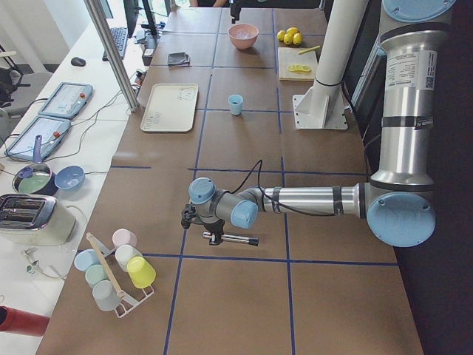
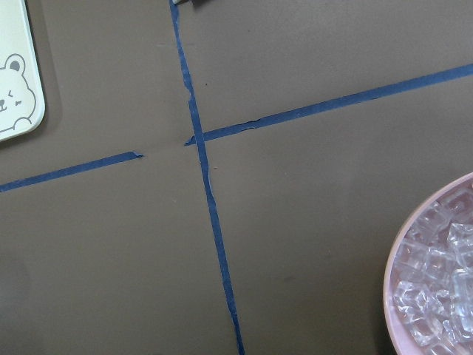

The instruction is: Mash ice and strawberries in cup

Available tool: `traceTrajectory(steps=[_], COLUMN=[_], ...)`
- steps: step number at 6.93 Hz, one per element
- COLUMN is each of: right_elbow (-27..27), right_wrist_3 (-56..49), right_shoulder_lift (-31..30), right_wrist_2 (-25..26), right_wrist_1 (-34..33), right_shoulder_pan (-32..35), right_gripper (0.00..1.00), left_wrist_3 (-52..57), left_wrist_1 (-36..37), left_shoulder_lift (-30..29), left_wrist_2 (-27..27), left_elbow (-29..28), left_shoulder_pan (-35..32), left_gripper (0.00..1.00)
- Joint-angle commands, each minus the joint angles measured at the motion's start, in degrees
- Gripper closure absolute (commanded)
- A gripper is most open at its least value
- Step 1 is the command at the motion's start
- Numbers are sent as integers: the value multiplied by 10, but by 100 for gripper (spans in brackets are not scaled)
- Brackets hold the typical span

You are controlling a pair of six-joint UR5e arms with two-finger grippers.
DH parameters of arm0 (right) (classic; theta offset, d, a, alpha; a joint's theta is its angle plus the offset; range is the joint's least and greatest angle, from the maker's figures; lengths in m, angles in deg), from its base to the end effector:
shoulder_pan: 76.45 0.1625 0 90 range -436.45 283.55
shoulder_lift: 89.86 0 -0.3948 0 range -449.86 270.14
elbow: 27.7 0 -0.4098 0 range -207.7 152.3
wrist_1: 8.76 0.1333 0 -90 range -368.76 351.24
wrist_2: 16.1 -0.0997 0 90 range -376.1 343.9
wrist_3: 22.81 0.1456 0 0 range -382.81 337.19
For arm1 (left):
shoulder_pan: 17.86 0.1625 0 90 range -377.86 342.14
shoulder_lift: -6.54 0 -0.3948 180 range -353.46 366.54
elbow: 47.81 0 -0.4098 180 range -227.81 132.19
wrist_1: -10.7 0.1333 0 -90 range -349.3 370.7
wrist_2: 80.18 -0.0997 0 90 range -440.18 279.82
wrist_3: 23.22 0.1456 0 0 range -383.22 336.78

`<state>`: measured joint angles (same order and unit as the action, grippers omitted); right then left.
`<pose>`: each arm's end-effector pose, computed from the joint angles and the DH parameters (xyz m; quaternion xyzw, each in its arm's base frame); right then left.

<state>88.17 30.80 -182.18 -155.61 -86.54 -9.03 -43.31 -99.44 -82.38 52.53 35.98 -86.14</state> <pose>-0.1696 -0.4665 0.4117 -0.0264 -0.4857 0.1073 0.8671 0.1604 -0.4959 0.6914 -0.0318 0.3752 0.0539 0.9248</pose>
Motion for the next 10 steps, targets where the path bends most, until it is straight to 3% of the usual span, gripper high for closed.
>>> traceTrajectory(steps=[1,10], right_elbow=[4,15], right_wrist_3=[0,4], right_shoulder_lift=[-5,-9], right_wrist_2=[-1,-1], right_wrist_1=[0,0], right_shoulder_pan=[0,-1], right_gripper=[1,1], left_wrist_3=[-3,-9], left_wrist_1=[2,0], left_shoulder_lift=[-4,-36], left_wrist_2=[1,1], left_elbow=[-25,-58], left_shoulder_pan=[1,6], left_gripper=[100,100])
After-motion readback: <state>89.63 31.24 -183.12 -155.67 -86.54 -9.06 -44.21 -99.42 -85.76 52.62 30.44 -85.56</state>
